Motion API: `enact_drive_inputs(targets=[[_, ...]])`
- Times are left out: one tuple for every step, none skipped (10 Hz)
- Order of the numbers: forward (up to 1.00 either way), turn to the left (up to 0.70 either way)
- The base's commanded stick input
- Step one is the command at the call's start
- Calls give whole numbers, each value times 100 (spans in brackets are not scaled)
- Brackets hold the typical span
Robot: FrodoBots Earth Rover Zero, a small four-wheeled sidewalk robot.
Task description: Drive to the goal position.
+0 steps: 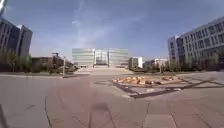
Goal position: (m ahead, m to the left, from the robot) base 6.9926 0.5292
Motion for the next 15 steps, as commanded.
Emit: enact_drive_inputs(targets=[[70, 0], [70, 1], [70, 7], [70, 28], [70, 35], [70, 35], [70, 35], [70, 35], [70, 35], [70, 35], [70, 35], [70, 35], [70, 3], [70, 0], [70, 0]])
